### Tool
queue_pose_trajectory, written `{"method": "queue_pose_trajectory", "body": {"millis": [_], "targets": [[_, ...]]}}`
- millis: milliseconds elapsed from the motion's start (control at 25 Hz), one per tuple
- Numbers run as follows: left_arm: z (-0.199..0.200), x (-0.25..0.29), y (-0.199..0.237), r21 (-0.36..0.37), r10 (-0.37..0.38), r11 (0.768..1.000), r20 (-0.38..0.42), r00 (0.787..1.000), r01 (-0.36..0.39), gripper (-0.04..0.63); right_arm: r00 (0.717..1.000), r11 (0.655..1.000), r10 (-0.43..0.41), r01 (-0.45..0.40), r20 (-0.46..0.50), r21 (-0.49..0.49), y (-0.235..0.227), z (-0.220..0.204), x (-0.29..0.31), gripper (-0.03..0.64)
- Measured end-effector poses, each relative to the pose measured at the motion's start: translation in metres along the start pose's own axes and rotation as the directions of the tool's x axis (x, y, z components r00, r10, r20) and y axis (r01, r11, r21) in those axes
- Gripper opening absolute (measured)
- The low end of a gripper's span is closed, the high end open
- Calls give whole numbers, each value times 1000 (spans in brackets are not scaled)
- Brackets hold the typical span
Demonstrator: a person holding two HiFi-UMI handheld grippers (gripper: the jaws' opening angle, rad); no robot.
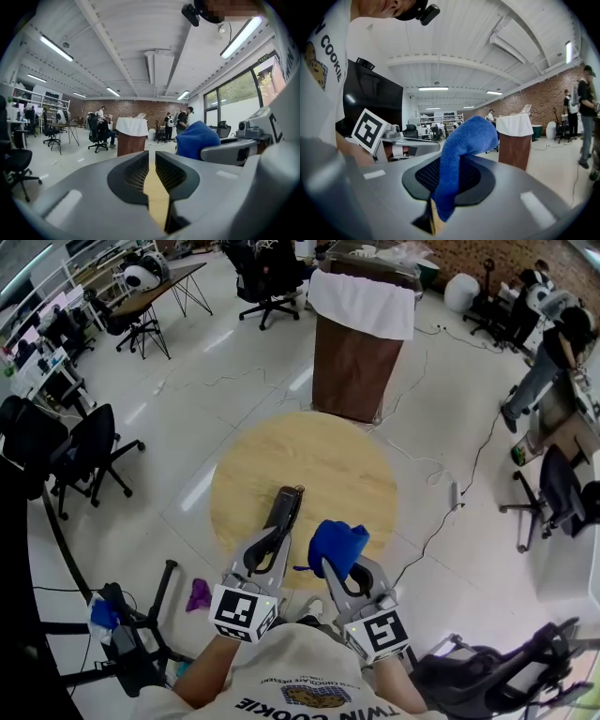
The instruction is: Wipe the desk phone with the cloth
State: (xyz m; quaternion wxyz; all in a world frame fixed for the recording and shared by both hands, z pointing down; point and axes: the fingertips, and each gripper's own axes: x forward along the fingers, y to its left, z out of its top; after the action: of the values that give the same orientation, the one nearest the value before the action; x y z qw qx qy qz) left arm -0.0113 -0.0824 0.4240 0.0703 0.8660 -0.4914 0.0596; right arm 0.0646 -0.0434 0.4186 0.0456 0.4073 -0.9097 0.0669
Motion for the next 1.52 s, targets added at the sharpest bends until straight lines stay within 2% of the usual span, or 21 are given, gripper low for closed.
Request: {"method": "queue_pose_trajectory", "body": {"millis": [240,400,680,960,1320,1520], "targets": [[3,-26,-11,-29,-48,998,28,998,49,0,1000,1000,-8,8,0,-18,21,-3,-5,58],[3,-47,-18,-36,-72,997,50,996,74,0,1000,999,-24,24,6,-29,39,-4,-12,58],[0,-104,-21,-32,-76,996,69,995,78,0,999,998,-47,48,18,-38,94,-7,-30,58],[-15,-148,-35,-56,-118,991,82,990,123,0,997,995,-74,76,31,-63,139,-13,-55,58],[-18,-188,-62,-51,-140,988,99,985,145,0,993,988,-114,116,33,-99,177,-16,-87,58],[-15,-204,-69,-57,-138,988,121,983,145,0,994,987,-102,107,48,-122,195,-11,-93,58]]}}
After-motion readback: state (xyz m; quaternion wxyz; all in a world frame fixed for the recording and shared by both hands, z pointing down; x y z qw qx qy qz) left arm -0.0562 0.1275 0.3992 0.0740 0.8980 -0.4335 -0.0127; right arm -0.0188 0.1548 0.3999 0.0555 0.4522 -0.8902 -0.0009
